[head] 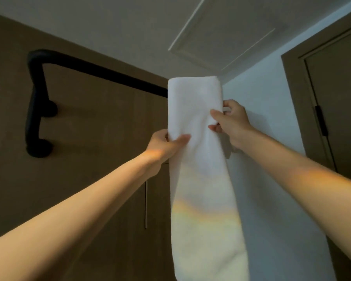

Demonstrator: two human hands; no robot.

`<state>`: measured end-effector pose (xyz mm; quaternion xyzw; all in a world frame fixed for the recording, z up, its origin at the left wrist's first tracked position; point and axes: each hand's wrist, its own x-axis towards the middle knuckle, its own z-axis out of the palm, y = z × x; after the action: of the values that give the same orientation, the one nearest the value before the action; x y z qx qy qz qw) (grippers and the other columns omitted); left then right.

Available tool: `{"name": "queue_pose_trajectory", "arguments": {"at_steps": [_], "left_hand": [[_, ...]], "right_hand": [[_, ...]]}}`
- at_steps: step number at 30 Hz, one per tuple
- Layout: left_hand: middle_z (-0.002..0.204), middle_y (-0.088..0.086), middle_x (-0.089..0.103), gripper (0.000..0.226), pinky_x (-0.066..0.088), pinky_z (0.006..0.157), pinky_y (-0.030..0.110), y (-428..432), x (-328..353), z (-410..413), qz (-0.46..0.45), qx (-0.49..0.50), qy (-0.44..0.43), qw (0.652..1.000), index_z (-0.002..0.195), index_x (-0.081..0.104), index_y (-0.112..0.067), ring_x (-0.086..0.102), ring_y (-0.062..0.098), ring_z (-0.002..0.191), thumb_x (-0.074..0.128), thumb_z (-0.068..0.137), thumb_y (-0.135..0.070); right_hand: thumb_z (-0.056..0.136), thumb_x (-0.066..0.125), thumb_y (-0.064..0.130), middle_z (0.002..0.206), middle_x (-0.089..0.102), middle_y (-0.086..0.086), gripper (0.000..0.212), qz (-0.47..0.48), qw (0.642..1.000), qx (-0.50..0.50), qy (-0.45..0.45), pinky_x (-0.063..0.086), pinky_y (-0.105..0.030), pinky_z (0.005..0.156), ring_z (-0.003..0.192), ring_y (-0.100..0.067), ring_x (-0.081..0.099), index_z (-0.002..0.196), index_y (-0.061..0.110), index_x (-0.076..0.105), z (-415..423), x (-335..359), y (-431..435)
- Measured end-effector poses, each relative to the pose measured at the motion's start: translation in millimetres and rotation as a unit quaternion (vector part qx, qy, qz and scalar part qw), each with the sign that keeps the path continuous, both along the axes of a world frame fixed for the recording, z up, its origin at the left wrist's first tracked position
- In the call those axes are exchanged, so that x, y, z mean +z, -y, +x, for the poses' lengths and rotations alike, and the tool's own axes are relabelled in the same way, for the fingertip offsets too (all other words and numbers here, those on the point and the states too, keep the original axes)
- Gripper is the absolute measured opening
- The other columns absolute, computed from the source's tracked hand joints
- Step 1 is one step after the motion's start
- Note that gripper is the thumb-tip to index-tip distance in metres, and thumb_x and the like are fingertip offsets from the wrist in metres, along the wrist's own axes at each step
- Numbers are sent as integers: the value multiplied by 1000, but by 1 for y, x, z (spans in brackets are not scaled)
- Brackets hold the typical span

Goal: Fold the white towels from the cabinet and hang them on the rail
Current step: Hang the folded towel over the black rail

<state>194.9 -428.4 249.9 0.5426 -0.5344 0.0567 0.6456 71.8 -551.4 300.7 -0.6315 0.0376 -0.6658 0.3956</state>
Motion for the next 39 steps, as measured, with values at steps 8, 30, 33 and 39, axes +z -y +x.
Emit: {"name": "queue_pose_trajectory", "arguments": {"at_steps": [8, 30, 33, 39], "left_hand": [[99, 5, 70, 35, 56, 58, 18, 49, 71, -8, -43, 33, 55, 997, 107, 65, -3, 67, 11, 80, 73, 84, -28], [122, 4, 52, 38, 24, 94, 36, 142, 164, 16, -212, 594, 325, 705, 123, 49, -20, 44, 25, 114, 47, 92, -41], [123, 4, 43, 23, 16, 89, 28, 148, 157, 22, -277, 568, 337, 698, 113, 53, -19, 36, 22, 111, 46, 94, -30], [99, -8, 31, 11, 17, 77, 21, 141, 109, 43, -325, 467, 361, 739, 98, 39, -25, 30, 10, 91, 44, 95, -16]], "right_hand": [[90, 60, 2, 116, 54, -14, 22, 8, 996, 66, 56, 55, -21, 53, 92, -26, 62, 107, 11, 48, 9, 70, 56], [84, 62, 8, 137, 44, -12, 63, -259, 961, -89, 31, 37, -25, 97, 123, -26, 47, 141, 14, 37, 73, 141, 132], [95, 47, 9, 125, 56, -9, 42, -326, 940, -99, 19, 42, -35, 95, 111, -28, 56, 136, 13, 42, 79, 124, 135], [95, 33, 63, 124, 63, 1, 47, -461, 852, -239, -63, 44, -38, 87, 110, -27, 59, 132, 36, 42, 80, 102, 136]]}}
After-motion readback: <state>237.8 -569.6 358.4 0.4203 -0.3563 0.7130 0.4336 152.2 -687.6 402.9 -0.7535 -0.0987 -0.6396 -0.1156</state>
